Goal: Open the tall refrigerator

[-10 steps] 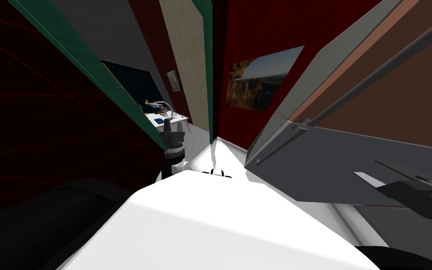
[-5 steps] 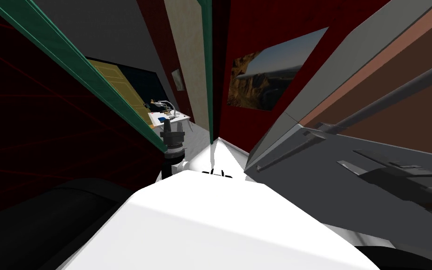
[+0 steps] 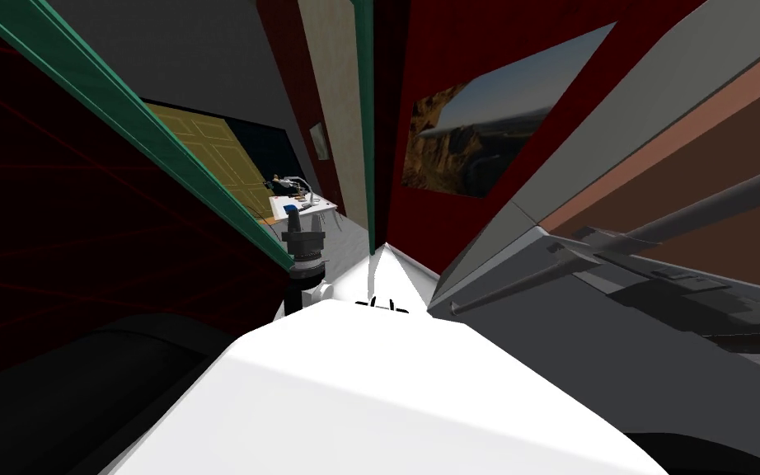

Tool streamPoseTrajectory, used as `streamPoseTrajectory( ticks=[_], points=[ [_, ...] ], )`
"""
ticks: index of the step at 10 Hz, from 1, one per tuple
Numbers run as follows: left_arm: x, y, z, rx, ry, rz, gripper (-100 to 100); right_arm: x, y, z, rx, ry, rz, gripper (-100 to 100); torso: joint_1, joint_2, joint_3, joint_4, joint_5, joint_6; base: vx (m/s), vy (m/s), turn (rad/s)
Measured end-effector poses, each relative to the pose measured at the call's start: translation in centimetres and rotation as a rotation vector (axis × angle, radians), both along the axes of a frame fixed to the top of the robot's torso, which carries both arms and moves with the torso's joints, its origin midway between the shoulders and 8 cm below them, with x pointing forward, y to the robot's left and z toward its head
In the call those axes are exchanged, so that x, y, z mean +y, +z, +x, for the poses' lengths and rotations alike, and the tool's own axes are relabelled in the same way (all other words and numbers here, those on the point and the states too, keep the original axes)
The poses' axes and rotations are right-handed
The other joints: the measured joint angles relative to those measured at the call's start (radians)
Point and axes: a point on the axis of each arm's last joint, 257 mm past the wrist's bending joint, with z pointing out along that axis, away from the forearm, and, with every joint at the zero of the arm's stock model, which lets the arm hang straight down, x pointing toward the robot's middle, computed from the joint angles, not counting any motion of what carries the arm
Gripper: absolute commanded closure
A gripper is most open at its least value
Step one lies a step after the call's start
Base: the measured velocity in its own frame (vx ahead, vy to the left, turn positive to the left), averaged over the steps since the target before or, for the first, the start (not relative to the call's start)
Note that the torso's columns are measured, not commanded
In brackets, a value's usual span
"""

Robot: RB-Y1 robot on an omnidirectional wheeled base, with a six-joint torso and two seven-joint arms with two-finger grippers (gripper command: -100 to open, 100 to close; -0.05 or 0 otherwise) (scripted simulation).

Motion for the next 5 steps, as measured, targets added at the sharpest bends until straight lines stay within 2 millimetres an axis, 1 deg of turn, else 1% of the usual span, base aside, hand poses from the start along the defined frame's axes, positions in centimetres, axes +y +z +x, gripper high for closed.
streamPoseTrajectory(
  ticks=[1, 2, 3, 4, 5],
  points=[
    [0.0, 0.0, 0.0, 0.0, 0.0, 0.0, 0, 0.3, 0.0, 0.1, 0.001, 0.01, -0.002, -100, 0.002, 0.001, 0.001, 0.0, 0.0, 0.001, 0.003, -0.005, -0.004],
    [0.0, 0.0, 0.0, 0.0, 0.0, 0.0, 0, 0.4, 0.0, 0.1, 0.002, 0.012, -0.003, 100, 0.001, 0.001, 0.0, 0.0, 0.0, 0.001, 0.0, 0.0, 0.0],
    [0.0, 0.0, 0.0, 0.0, 0.0, 0.0, 0, 0.4, 0.0, 0.1, 0.003, 0.013, -0.006, 100, -0.001, 0.0, 0.0, 0.0, -0.001, 0.0, -0.167, -0.072, -0.004],
    [0.0, 0.0, 0.0, 0.0, 0.0, 0.0, 0, 1.3, 0.0, 0.2, 0.002, 0.038, -0.008, 100, -0.001, 0.008, 0.004, 0.002, -0.001, -0.003, -0.224, -0.085, 0.053],
    [0.0, 0.0, 0.0, 0.0, 0.0, 0.0, 0, 2.4, 0.1, 0.2, 0.004, 0.069, -0.006, 100, 0.002, 0.01, 0.006, 0.004, 0.001, -0.001, -0.269, -0.063, 0.048]
  ],
)
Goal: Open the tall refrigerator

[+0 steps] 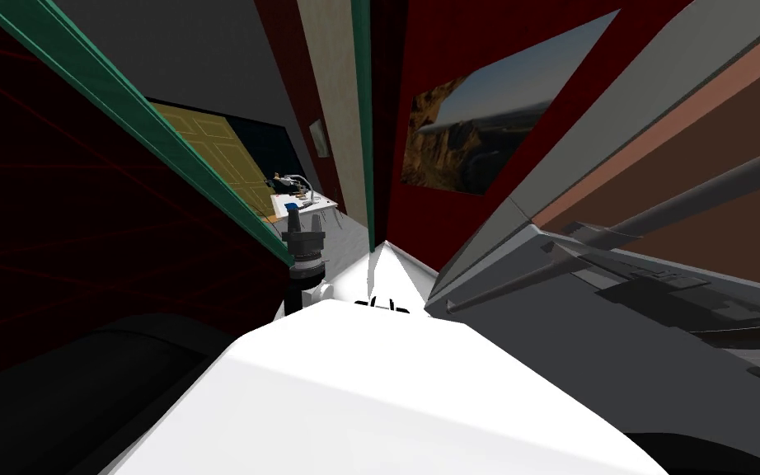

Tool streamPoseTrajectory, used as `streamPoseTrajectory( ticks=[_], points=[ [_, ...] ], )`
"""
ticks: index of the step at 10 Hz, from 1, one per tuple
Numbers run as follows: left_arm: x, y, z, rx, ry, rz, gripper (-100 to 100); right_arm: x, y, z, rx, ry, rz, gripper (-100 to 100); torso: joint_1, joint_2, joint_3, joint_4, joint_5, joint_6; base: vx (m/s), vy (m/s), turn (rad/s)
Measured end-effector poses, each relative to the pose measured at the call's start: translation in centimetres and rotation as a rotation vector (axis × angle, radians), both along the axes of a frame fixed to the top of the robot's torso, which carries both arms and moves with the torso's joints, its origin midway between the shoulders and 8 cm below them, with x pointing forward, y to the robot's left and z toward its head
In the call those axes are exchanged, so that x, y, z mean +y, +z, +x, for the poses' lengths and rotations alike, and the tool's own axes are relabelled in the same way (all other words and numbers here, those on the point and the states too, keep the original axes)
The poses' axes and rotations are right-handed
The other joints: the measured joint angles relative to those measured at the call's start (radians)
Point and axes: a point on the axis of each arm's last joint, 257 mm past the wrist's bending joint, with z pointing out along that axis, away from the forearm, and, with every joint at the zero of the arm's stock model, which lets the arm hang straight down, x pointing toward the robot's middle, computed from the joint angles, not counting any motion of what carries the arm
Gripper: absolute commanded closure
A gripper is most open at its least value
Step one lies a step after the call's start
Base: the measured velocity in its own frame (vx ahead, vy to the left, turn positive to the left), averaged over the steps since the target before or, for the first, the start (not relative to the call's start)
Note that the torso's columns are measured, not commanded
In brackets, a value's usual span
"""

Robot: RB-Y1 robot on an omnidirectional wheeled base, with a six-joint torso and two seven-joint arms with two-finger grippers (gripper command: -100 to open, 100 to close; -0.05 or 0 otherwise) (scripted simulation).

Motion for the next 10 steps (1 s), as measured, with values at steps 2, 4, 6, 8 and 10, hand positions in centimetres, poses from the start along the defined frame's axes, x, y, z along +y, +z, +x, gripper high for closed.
streamPoseTrajectory(
  ticks=[2, 4, 6, 8, 10],
  points=[
    [0.0, 0.0, 0.0, 0.0, 0.0, 0.0, 0, 2.5, 0.1, -0.1, 0.002, 0.067, 0.002, 100, 0.0, 0.0, -0.001, 0.0, 0.001, 0.004, -0.28, -0.042, 0.023],
    [0.0, 0.0, 0.0, 0.0, 0.0, 0.0, 0, 4.9, -0.3, -0.1, 0.005, 0.143, 0.006, 100, -0.003, -0.005, -0.004, -0.001, 0.001, 0.002, -0.31, -0.056, 0.023],
    [0.0, 0.0, 0.0, 0.0, 0.0, 0.0, 0, 7.4, -0.2, -0.3, 0.014, 0.22, 0.007, 100, -0.003, -0.007, -0.007, 0.001, 0.004, 0.003, -0.28, -0.096, 0.028],
    [0.0, 0.0, 0.0, 0.0, 0.0, 0.0, 0, 9.6, -0.1, -0.6, 0.01, 0.292, 0.007, 100, -0.001, -0.005, -0.005, 0.0, 0.003, 0.003, -0.207, -0.045, 0.016],
    [0.0, 0.0, 0.0, 0.0, 0.0, 0.0, 0, 10.5, -0.5, -0.9, 0.019, 0.321, 0.01, 100, -0.002, -0.014, -0.011, -0.004, 0.002, 0.0, -0.143, -0.102, 0.012]
  ],
)
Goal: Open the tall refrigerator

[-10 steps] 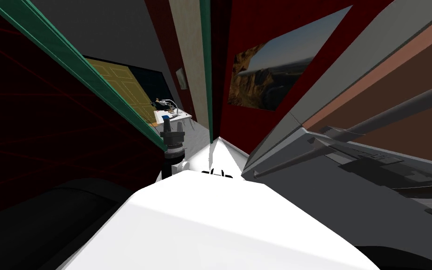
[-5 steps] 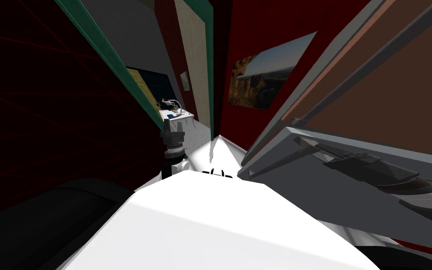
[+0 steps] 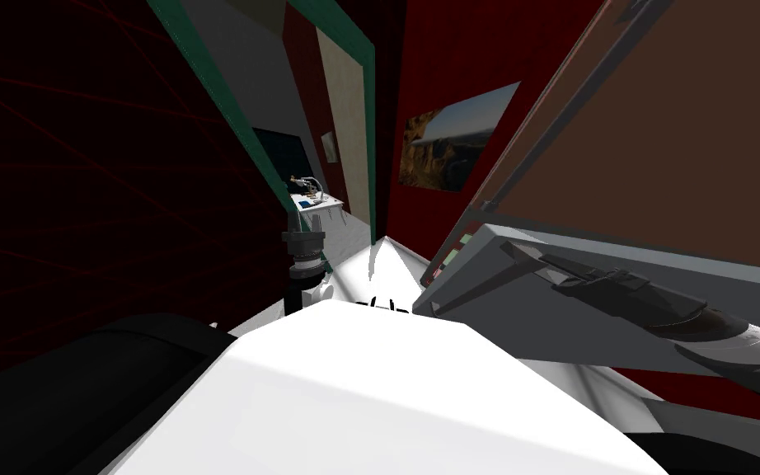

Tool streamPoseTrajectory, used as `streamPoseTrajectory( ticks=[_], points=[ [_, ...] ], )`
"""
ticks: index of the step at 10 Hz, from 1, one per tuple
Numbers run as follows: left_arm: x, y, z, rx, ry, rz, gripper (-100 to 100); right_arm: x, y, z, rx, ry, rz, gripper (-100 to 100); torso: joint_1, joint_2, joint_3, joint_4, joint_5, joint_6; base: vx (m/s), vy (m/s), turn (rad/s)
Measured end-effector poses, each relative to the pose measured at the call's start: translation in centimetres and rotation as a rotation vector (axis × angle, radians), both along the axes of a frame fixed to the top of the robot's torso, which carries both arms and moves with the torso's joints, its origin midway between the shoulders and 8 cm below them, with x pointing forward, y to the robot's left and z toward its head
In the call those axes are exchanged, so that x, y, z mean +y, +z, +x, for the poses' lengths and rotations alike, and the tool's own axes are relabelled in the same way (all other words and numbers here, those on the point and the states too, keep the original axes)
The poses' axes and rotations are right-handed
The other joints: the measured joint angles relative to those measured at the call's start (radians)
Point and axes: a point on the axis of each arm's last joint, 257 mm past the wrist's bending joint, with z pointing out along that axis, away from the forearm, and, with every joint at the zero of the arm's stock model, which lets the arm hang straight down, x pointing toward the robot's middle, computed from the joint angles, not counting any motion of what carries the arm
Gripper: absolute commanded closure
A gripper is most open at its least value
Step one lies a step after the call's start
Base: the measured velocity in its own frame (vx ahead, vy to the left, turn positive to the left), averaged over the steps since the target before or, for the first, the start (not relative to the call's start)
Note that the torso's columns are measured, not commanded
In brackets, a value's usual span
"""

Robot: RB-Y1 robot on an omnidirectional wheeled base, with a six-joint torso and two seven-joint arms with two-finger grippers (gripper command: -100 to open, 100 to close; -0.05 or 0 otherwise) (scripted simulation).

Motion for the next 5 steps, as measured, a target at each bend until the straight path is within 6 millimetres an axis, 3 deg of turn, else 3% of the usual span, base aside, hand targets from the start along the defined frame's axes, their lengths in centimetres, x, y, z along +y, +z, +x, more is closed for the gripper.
streamPoseTrajectory(
  ticks=[4, 5],
  points=[
    [0.0, 0.0, 0.0, 0.0, 0.0, 0.0, 0, 4.6, 0.2, -1.4, 0.0, 0.153, -0.001, 100, -0.007, 0.014, 0.01, 0.005, -0.004, 0.004, -0.268, -0.151, 0.042],
    [0.0, 0.0, 0.0, 0.0, 0.0, 0.0, 0, 5.6, 0.3, -1.9, 0.001, 0.19, -0.002, 100, -0.003, 0.012, 0.008, 0.005, -0.002, 0.005, -0.256, -0.068, 0.189]
  ],
)
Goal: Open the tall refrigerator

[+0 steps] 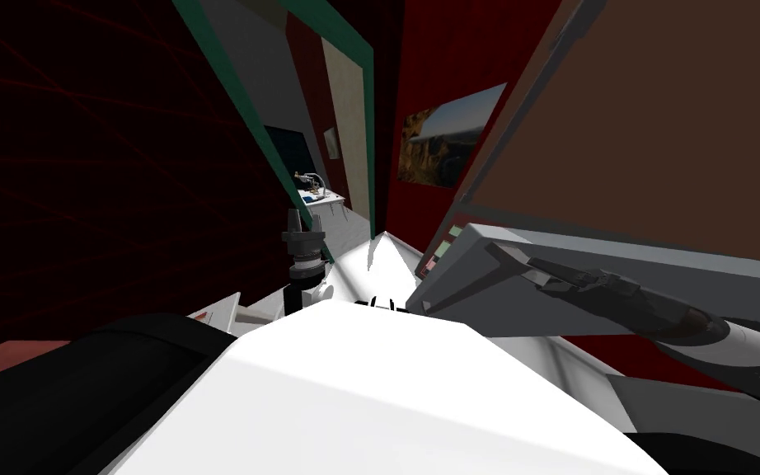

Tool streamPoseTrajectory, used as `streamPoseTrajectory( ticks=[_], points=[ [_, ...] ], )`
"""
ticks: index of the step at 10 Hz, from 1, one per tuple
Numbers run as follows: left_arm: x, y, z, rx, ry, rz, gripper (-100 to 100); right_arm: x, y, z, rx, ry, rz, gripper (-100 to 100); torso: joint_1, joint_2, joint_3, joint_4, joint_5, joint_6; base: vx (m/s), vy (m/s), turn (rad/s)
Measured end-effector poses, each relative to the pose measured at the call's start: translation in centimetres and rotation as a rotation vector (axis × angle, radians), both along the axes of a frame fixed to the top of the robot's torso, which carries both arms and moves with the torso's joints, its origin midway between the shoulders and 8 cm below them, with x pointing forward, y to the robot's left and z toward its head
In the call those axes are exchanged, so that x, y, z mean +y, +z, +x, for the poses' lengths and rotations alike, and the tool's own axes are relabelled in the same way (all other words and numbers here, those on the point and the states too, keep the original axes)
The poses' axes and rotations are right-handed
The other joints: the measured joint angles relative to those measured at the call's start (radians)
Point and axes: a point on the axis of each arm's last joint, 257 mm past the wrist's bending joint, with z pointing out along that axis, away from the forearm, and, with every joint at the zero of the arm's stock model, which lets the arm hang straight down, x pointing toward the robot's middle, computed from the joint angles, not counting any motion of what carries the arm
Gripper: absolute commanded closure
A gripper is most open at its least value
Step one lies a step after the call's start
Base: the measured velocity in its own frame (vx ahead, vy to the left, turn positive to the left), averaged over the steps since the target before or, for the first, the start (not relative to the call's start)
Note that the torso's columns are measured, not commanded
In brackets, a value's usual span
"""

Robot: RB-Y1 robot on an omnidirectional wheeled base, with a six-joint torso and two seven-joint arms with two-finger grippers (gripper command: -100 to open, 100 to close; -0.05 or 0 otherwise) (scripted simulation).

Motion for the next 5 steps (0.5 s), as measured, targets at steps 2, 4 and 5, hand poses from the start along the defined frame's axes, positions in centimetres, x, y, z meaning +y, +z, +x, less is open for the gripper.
streamPoseTrajectory(
  ticks=[2, 4, 5],
  points=[
    [0.0, 0.0, 0.0, 0.0, 0.0, 0.0, 0, 1.4, 0.4, -0.5, -0.019, 0.046, 0.006, 100, 0.012, 0.006, 0.008, -0.002, 0.0, -0.001, -0.222, -0.057, 0.043],
    [0.0, 0.0, 0.0, 0.0, 0.0, 0.0, 0, 1.7, 0.7, -0.7, -0.028, 0.06, 0.004, 100, 0.017, 0.008, 0.011, -0.002, 0.0, 0.002, -0.027, 0.007, -0.029],
    [0.0, 0.0, 0.0, 0.0, 0.0, 0.0, 0, 1.7, 0.7, -0.6, -0.028, 0.06, 0.004, 100, 0.018, 0.008, 0.011, -0.002, 0.001, 0.0, -0.063, -0.073, -0.035]
  ],
)
